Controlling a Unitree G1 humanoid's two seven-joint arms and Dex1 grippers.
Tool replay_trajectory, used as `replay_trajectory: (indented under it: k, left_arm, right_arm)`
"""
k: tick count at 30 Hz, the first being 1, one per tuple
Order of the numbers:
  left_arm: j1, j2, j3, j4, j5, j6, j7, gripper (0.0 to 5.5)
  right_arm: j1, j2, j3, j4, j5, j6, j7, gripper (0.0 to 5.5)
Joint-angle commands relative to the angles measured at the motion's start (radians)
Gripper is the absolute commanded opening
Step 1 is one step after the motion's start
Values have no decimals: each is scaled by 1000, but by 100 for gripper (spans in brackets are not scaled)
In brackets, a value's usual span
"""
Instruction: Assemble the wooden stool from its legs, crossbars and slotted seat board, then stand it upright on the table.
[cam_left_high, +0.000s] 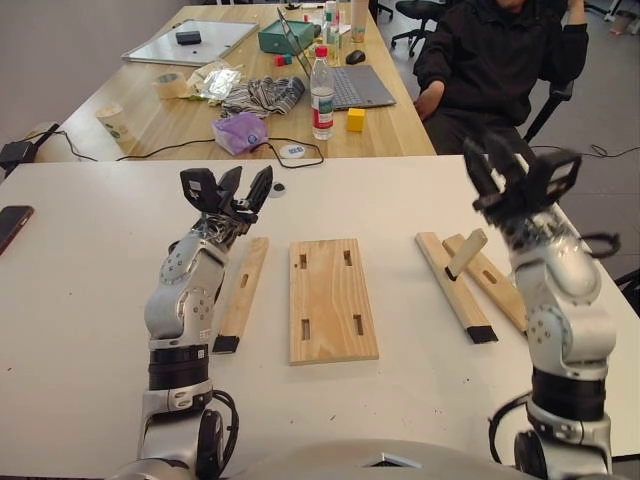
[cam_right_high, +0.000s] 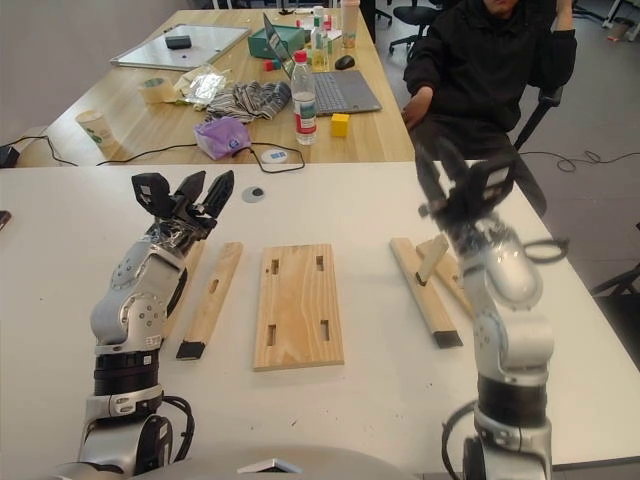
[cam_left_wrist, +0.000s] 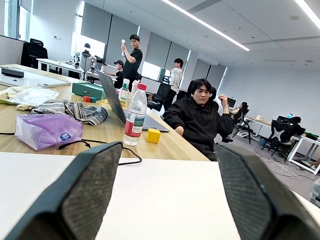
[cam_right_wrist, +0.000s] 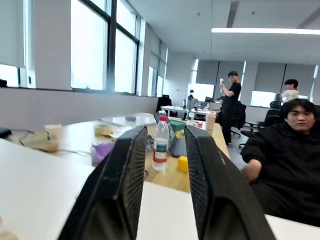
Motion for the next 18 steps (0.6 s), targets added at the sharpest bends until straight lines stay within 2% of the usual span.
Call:
replay_trajectory:
  k: [1,5,10,18]
  left_arm:
    - [2,-3,2,5,8,-7,7,336]
    - [-4,0,2,11,6,-6,5,336]
    - [-12,10,0,16,4,3,-4,336]
    - [-26,25,-2,24,3,13,-11,336]
  right_arm:
    - [-128,-30,2,132,99,168,47,65]
    - [-125,-13,-35,250,152,250,57,3]
    - [-53,2,-46,303,121,206,83,3]
    - [-142,24,-81,299,163,181,65,3]
